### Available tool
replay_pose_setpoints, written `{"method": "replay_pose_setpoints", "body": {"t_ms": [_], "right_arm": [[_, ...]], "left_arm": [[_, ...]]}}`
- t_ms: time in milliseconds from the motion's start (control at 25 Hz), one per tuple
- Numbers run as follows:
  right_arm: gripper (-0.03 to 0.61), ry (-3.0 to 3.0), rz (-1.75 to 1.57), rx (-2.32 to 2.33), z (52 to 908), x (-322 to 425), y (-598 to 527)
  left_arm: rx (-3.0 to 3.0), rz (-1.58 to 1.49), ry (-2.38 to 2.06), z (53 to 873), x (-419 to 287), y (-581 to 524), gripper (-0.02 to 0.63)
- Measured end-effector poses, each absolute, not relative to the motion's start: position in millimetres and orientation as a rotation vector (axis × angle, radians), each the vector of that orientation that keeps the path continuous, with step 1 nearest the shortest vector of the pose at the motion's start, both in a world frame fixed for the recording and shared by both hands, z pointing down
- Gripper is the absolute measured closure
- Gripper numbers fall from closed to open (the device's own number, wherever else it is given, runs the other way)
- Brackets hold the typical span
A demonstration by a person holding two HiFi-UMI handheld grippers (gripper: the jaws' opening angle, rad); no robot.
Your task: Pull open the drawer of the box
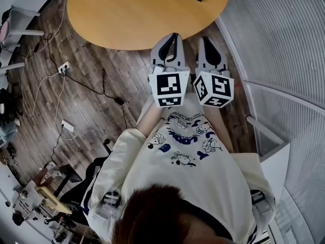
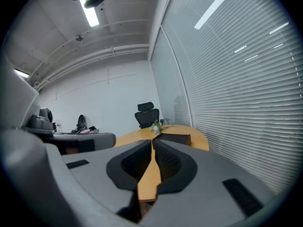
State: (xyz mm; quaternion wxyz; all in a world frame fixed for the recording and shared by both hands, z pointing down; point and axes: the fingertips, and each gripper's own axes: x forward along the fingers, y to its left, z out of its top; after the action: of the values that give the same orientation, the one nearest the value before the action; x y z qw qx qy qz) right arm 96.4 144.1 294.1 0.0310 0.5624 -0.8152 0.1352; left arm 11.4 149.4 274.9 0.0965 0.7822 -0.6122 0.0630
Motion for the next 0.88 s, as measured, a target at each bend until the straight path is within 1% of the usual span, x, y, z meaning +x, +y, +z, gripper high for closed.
{"method": "replay_pose_setpoints", "body": {"t_ms": [640,880], "right_arm": [[0.536,-2.467,0.428,1.792,283,90,32],[0.537,-2.451,0.446,1.805,289,82,-17]], "left_arm": [[2.339,0.197,-1.761,268,2,32,0.597],[2.337,0.216,-1.738,276,-7,-18,0.597]]}}
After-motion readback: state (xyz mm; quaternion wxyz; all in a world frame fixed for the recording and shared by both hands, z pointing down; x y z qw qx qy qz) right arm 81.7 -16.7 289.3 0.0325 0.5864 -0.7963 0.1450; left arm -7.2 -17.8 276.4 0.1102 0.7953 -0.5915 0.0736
